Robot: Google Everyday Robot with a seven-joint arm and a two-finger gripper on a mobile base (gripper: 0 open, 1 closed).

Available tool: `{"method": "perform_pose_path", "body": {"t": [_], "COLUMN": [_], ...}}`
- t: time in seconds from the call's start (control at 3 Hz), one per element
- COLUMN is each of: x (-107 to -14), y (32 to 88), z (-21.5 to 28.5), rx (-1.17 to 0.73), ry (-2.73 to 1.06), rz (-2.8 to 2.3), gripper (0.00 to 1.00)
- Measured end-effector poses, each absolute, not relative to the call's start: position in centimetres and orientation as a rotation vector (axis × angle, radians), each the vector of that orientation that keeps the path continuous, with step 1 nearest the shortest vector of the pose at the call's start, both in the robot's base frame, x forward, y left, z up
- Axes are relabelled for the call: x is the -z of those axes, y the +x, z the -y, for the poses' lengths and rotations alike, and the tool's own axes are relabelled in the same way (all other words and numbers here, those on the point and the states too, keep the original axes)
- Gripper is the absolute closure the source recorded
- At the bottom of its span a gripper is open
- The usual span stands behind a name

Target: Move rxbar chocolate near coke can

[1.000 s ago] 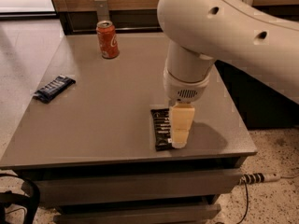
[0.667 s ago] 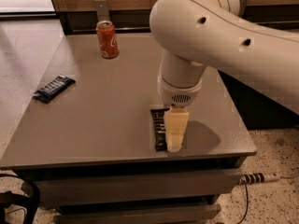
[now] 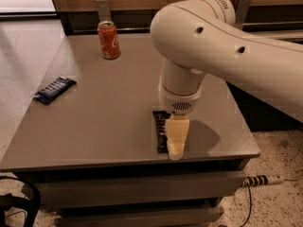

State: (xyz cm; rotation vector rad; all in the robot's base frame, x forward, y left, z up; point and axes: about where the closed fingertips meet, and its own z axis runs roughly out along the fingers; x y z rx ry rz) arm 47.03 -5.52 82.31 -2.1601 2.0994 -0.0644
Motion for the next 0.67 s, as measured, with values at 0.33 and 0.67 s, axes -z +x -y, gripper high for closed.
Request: {"method": "perform_pose_path", "body": {"t": [0.33,0.67], "x": [-82.26,-81.65], "y": [47.0,47.18], "z": [5.59,5.65], "rx": [0.061,0.033], "ry": [-2.18,-2.199], "rz": [-2.112,-2.123], "gripper": [0.0,0.0]}}
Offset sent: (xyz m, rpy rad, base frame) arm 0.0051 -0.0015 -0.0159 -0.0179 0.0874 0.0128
